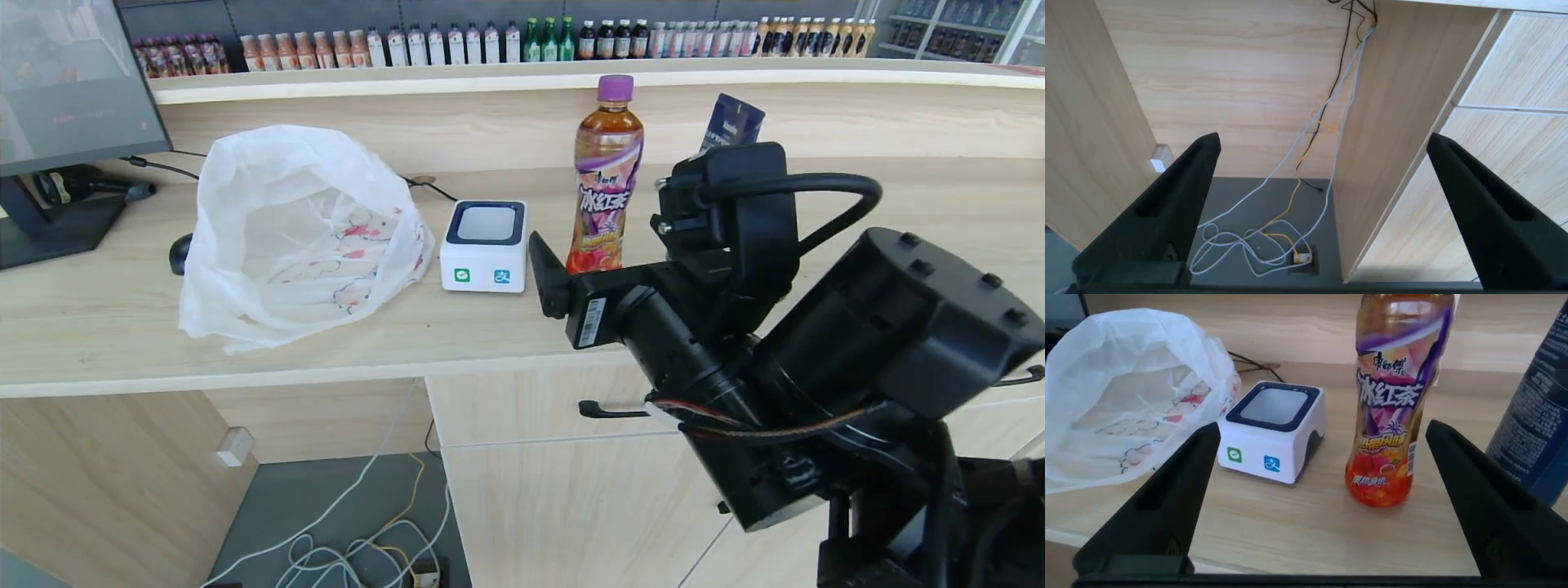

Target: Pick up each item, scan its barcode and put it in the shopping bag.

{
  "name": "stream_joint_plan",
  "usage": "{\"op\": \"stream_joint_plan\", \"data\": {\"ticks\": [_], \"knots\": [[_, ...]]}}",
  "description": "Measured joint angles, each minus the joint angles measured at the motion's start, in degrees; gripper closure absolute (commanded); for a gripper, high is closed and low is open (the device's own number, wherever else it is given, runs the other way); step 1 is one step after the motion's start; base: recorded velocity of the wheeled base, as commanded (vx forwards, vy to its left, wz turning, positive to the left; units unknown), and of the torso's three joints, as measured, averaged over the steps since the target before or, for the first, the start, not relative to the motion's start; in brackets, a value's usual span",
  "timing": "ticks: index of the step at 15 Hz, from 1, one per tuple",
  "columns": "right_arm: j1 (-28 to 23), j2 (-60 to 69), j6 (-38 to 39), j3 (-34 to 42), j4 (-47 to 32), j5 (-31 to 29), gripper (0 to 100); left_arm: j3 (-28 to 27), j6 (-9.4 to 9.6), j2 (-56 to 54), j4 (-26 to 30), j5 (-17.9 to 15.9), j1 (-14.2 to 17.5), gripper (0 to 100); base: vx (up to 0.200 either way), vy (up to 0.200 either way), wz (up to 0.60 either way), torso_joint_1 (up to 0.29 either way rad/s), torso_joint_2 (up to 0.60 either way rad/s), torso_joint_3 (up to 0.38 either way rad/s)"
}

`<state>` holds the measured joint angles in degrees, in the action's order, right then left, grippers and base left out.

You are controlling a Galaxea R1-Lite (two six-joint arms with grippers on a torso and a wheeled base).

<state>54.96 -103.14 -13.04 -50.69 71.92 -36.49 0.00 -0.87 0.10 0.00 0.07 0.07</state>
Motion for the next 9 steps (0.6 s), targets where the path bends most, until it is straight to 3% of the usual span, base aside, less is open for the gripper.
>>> {"op": "stream_joint_plan", "data": {"ticks": [9], "knots": [[-5.8,-3.1,-1.4,-4.4,-5.3,5.2,0,0.0,0.00,0.0,0.0,0.0,0.0,0,0.000,0.000,0.00,0.000,0.00,0.000]]}}
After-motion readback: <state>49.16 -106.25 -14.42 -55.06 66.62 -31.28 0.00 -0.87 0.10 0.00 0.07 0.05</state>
